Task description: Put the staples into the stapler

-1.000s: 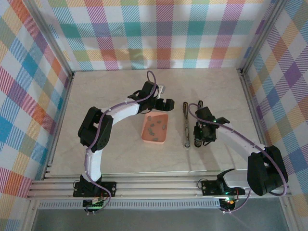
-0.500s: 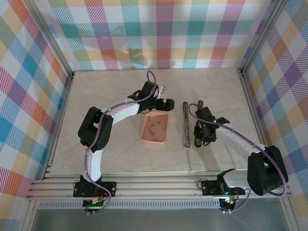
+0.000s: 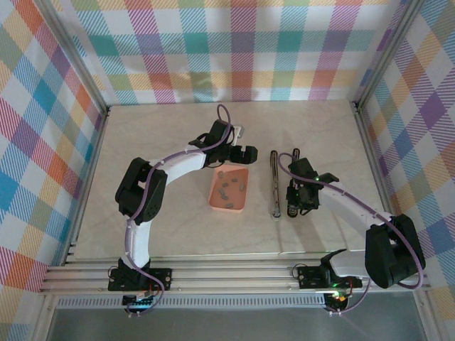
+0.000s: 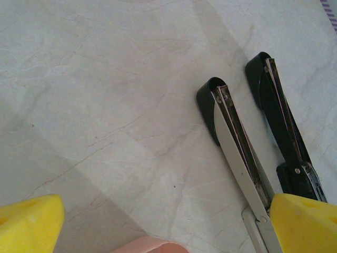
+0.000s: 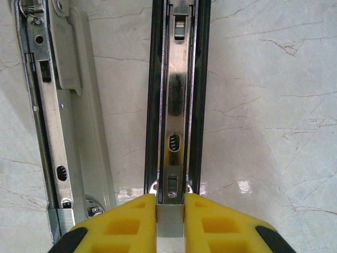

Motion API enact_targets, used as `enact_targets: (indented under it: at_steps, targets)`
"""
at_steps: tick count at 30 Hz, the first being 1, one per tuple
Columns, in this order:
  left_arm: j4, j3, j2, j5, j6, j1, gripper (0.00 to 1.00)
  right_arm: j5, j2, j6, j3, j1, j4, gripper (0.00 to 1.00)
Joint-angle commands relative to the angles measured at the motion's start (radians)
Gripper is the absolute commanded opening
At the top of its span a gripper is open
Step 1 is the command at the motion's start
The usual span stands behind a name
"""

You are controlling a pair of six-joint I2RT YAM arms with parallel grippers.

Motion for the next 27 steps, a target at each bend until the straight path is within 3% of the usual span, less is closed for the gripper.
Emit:
enact_targets:
  at_steps: [1,27]
  targets:
    - [0.018,-0.005,0.011,0.02,-0.007,-0.014,1.0,-0.008,0.013,0.014,-0.007,-0.003,-0.014,0.17]
    - [0.023,-0.008,0.014,0.021,-0.01,-0.017,1.0,-0.01,0.011,0.015,-0.01,-0.003,-0.031,0.17]
